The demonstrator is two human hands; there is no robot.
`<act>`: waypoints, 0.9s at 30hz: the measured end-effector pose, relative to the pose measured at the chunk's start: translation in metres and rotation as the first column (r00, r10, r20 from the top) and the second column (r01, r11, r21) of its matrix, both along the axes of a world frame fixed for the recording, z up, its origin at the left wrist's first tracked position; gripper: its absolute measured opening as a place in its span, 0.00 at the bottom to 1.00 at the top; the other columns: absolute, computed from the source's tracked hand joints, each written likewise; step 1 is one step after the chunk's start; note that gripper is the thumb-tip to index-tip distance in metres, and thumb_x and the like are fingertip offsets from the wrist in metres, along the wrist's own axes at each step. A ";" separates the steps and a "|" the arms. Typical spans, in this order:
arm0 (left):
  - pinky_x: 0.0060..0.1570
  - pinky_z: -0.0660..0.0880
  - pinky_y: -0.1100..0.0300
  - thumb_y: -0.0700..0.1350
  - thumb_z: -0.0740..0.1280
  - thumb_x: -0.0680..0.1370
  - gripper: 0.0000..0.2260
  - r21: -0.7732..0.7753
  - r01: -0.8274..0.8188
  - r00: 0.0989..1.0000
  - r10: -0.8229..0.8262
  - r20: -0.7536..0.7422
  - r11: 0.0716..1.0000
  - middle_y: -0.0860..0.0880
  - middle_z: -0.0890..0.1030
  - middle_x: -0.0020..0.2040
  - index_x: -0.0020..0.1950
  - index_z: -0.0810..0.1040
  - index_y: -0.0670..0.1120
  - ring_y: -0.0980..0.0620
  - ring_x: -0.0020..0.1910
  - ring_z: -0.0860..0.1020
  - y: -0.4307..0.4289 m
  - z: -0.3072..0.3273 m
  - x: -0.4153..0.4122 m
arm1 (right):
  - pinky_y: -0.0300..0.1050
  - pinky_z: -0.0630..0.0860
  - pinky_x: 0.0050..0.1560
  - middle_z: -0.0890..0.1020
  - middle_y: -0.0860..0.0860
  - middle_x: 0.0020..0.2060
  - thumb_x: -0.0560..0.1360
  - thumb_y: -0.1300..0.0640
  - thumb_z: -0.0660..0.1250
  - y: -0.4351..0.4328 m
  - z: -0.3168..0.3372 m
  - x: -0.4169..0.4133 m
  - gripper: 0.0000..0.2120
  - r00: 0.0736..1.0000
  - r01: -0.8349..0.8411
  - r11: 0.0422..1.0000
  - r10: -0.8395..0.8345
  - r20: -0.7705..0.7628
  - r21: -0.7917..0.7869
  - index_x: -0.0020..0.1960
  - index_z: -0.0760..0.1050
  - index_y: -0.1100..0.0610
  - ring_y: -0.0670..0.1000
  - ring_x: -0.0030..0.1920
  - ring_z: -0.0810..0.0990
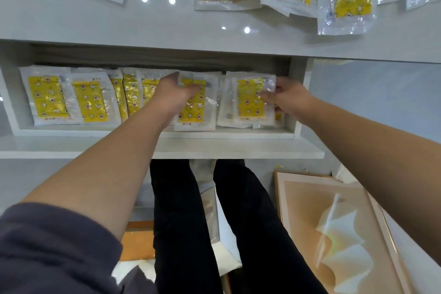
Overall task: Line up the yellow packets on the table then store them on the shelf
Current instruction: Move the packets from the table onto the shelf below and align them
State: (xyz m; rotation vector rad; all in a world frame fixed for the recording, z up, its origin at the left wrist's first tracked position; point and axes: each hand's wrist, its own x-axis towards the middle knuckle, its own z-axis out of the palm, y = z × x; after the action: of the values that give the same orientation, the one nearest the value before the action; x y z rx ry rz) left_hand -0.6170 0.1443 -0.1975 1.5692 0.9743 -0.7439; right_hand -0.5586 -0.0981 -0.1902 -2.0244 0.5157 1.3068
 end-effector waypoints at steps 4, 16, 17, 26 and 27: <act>0.43 0.75 0.59 0.41 0.70 0.75 0.10 0.178 0.039 0.996 -0.054 0.077 0.983 0.48 0.79 0.48 0.56 0.77 0.45 0.49 0.45 0.79 -0.014 -0.015 0.001 | 0.51 0.80 0.50 0.82 0.58 0.49 0.77 0.56 0.67 -0.009 -0.001 -0.004 0.07 0.973 -0.224 0.931 0.231 -0.008 -0.288 0.51 0.76 0.59 0.56 0.47 0.82; 0.51 0.69 0.54 0.47 0.62 0.80 0.09 0.601 0.743 0.455 -0.881 -0.131 0.295 0.43 0.80 0.52 0.59 0.76 0.48 0.42 0.52 0.77 -0.026 -0.017 0.028 | 0.58 0.61 0.72 0.60 0.53 0.76 0.77 0.45 0.63 0.028 -0.008 0.023 0.34 0.598 -0.755 0.599 0.796 0.095 -0.267 0.78 0.52 0.49 0.59 0.73 0.62; 0.49 0.70 0.54 0.45 0.61 0.81 0.08 0.598 0.754 0.434 -0.890 -0.139 0.274 0.43 0.80 0.50 0.58 0.76 0.48 0.42 0.50 0.77 -0.027 -0.018 0.031 | 0.57 0.62 0.71 0.59 0.52 0.76 0.77 0.44 0.63 0.028 -0.011 0.024 0.34 0.613 -0.757 0.611 0.787 0.073 -0.233 0.78 0.51 0.48 0.59 0.74 0.62; 0.39 0.64 0.58 0.49 0.57 0.82 0.10 0.445 0.870 0.314 -0.934 -0.172 0.210 0.47 0.71 0.39 0.53 0.74 0.44 0.44 0.43 0.71 -0.001 -0.004 0.052 | 0.55 0.62 0.70 0.63 0.51 0.74 0.75 0.40 0.65 0.021 -0.024 0.018 0.35 0.532 -0.796 0.562 0.827 0.181 -0.225 0.77 0.55 0.48 0.57 0.72 0.64; 0.39 0.64 0.58 0.47 0.56 0.82 0.09 0.479 0.870 0.236 -0.951 -0.199 0.116 0.48 0.70 0.39 0.55 0.73 0.44 0.44 0.43 0.72 0.000 -0.004 0.049 | 0.55 0.62 0.69 0.63 0.51 0.74 0.75 0.41 0.66 0.021 -0.025 0.017 0.34 0.531 -0.794 0.563 0.826 0.191 -0.228 0.76 0.57 0.48 0.57 0.71 0.65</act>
State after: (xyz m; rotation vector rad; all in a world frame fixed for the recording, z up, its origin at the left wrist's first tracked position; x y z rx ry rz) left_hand -0.5676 0.1438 -0.2015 2.7245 -0.1875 -1.2269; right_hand -0.5411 -0.0770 -0.2156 -2.6220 -0.6280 1.4433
